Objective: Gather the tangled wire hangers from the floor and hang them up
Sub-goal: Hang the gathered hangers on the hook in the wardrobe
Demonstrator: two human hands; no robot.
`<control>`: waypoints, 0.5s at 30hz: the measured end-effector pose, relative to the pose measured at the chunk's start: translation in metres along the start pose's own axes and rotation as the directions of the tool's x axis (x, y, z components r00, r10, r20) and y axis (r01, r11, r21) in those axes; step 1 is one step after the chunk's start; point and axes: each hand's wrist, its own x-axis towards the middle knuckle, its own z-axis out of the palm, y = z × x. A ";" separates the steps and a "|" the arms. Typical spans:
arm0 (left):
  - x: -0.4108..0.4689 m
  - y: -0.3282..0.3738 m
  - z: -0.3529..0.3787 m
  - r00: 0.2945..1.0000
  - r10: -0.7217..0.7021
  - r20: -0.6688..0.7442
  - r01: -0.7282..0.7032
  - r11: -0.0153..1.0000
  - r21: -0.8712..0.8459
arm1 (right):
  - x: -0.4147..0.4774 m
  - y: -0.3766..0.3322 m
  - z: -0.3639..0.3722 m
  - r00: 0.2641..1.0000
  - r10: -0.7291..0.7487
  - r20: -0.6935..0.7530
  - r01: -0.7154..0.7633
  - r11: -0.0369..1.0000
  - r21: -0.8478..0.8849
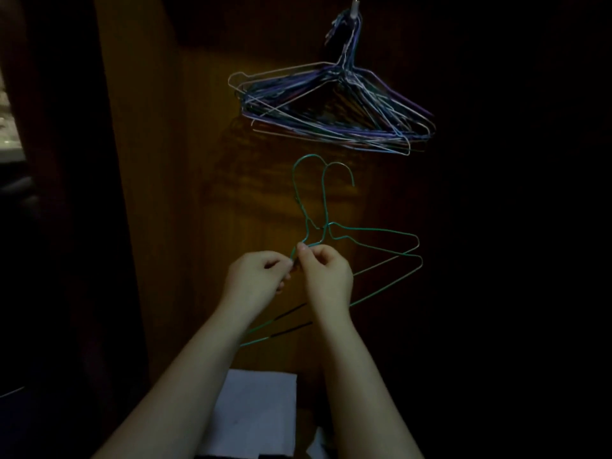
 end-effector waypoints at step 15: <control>-0.024 -0.006 -0.035 0.980 0.112 -0.165 -0.039 0.918 0.394 | -0.002 0.010 -0.065 0.995 -0.089 0.035 0.094 0.980 -0.175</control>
